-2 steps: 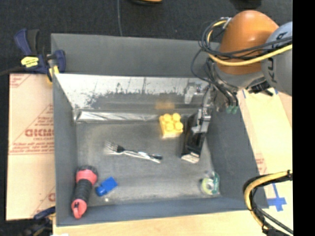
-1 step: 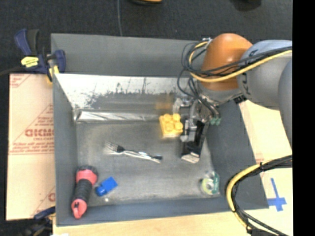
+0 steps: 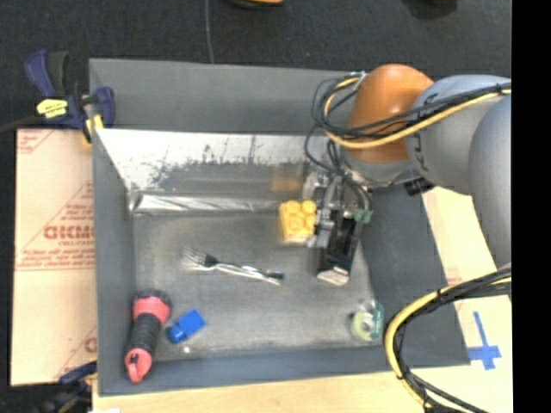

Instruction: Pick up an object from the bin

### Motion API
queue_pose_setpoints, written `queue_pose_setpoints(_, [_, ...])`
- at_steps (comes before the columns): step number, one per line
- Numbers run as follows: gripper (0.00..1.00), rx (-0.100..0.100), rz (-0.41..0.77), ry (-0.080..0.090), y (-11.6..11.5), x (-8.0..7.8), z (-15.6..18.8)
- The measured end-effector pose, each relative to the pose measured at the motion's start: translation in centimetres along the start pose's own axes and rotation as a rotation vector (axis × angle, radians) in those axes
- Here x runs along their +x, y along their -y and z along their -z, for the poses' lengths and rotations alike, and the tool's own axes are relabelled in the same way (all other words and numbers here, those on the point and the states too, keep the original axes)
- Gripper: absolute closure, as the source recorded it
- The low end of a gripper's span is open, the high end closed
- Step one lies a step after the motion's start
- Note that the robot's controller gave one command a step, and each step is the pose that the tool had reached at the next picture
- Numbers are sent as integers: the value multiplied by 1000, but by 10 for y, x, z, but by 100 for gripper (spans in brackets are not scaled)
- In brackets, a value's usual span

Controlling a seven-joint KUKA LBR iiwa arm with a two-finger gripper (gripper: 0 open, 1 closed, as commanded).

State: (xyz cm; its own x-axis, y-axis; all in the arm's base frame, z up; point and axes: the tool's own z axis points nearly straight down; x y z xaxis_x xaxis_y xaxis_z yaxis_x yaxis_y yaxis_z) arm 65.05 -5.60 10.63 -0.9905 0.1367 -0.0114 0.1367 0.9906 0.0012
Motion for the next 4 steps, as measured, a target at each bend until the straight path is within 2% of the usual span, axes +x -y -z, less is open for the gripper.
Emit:
queue_pose_setpoints(1, [0, 2, 25, 2, 0, -1, 8])
queue_pose_setpoints(2, [0, -2, -272, -7, 8, 0, -29])
queue_pose_setpoints(3, [100, 2, -38, 5, 2, -4, -36])
queue_pose_setpoints(4, [100, 3, -37, 5, 2, -4, -36])
